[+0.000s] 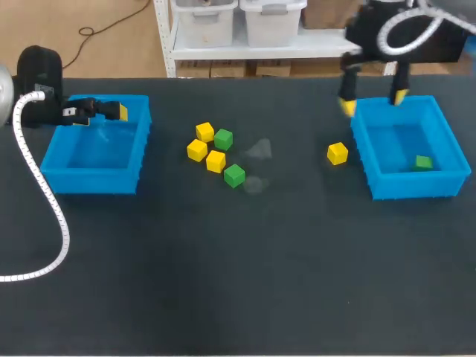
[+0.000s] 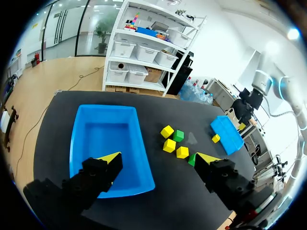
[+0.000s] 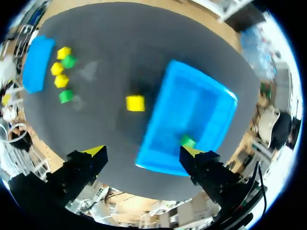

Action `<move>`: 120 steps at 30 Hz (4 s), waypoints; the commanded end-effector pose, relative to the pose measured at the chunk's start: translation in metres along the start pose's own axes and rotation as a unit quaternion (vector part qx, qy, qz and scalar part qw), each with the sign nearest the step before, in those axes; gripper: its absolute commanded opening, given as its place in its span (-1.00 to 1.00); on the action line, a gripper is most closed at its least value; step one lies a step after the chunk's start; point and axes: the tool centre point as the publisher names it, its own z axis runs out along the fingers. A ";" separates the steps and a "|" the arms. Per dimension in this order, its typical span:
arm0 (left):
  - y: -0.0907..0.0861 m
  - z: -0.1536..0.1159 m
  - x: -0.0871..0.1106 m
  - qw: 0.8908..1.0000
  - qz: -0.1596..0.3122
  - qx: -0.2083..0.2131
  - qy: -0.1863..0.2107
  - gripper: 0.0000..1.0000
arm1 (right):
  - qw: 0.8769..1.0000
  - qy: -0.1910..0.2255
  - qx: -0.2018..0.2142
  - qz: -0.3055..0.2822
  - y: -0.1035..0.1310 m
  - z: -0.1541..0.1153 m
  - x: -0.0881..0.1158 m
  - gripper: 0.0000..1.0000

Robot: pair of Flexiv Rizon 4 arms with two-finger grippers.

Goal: Put the green cubes in the right bin and the yellow cubes in the left bin.

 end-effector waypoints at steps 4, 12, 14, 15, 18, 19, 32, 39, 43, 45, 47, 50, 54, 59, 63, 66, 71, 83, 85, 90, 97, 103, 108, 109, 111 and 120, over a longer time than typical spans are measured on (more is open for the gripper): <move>0.002 0.000 0.001 1.000 0.001 0.006 -0.003 1.00 | 0.928 -0.364 0.036 -0.069 0.103 0.011 -0.008 1.00; 0.002 0.000 0.001 1.000 0.001 0.006 -0.003 1.00 | 0.930 -0.350 0.011 -0.112 0.163 0.045 -0.024 1.00; 0.002 0.000 0.001 1.000 0.001 0.006 -0.003 1.00 | 0.931 -0.345 0.003 -0.118 0.170 0.054 -0.029 1.00; 0.002 0.000 0.001 1.000 0.001 0.006 -0.003 1.00 | 0.932 -0.343 -0.001 -0.120 0.173 0.059 -0.032 1.00; 0.002 0.000 0.001 1.000 0.001 0.006 -0.003 1.00 | 0.934 -0.334 -0.009 -0.125 0.178 0.071 -0.041 1.00; 0.002 0.000 0.001 1.000 0.001 0.006 -0.003 1.00 | 0.934 -0.333 -0.011 -0.130 0.180 0.075 -0.044 1.00; 0.002 0.000 0.001 1.000 0.001 0.006 -0.003 1.00 | 0.937 -0.318 -0.016 -0.142 0.191 0.110 -0.070 1.00; 0.002 0.000 0.001 1.000 0.001 0.006 -0.003 1.00 | 0.945 -0.284 -0.005 -0.164 0.195 0.131 -0.090 1.00; 0.002 0.000 0.001 1.000 0.001 0.006 -0.003 1.00 | 0.947 -0.272 0.000 -0.169 0.198 0.138 -0.100 1.00; 0.002 0.000 0.001 1.000 0.001 0.006 -0.003 1.00 | 0.948 -0.268 0.002 -0.170 0.199 0.140 -0.103 1.00; 0.002 0.000 0.001 1.000 0.001 0.006 -0.003 1.00 | 0.949 -0.264 0.004 -0.170 0.201 0.142 -0.106 1.00; 0.002 0.000 0.001 1.000 0.001 0.006 -0.003 1.00 | 0.951 -0.259 0.011 -0.171 0.203 0.145 -0.108 1.00; 0.002 0.000 0.001 1.000 0.001 0.006 -0.003 1.00 | 0.953 -0.253 0.018 -0.167 0.204 0.149 -0.108 -1.00; 0.002 0.000 0.001 1.000 0.001 0.006 -0.003 1.00 | 0.955 -0.249 0.021 -0.162 0.202 0.150 -0.106 -1.00; 0.002 0.000 0.001 1.000 0.001 0.006 -0.003 1.00 | 0.954 -0.255 0.025 -0.157 0.198 0.140 -0.100 -1.00; 0.002 0.000 0.001 1.000 0.001 0.006 -0.003 1.00 | 0.948 -0.278 0.028 -0.151 0.192 0.120 -0.092 -1.00; 0.002 0.000 0.001 1.000 0.001 0.006 -0.003 1.00 | 0.929 -0.346 0.035 -0.124 0.165 0.062 -0.073 -1.00; 0.002 0.000 0.001 1.000 0.001 0.006 -0.003 1.00 | 0.903 -0.417 0.051 0.084 0.002 -0.011 -0.028 -1.00; 0.002 0.000 0.001 1.000 0.001 0.006 -0.003 1.00 | 0.902 -0.413 0.048 0.117 -0.024 -0.006 -0.020 -1.00; 0.002 0.000 0.001 1.000 0.001 0.006 -0.003 1.00 | 0.900 -0.393 0.041 0.182 -0.070 0.015 -0.005 -1.00; 0.002 0.000 0.001 1.000 0.001 0.006 -0.003 1.00 | 0.902 -0.370 0.041 0.218 -0.093 0.036 -0.001 -0.99; 0.002 0.000 0.001 1.000 0.001 0.006 -0.003 1.00 | 0.903 -0.368 0.046 0.218 -0.091 0.033 -0.004 1.00; 0.002 0.000 0.001 1.000 0.001 0.006 -0.003 1.00 | 0.907 -0.374 0.052 0.185 -0.076 0.020 -0.017 1.00; 0.002 0.000 0.001 1.000 0.001 0.006 -0.003 1.00 | 0.908 -0.376 0.053 0.175 -0.071 0.016 -0.022 1.00; 0.002 0.000 0.001 1.000 0.001 0.006 -0.003 1.00 | 0.912 -0.378 0.056 0.149 -0.058 0.007 -0.035 1.00; 0.002 0.000 0.001 1.000 0.001 0.006 -0.003 1.00 | 0.928 -0.366 0.067 -0.014 0.041 -0.017 -0.111 1.00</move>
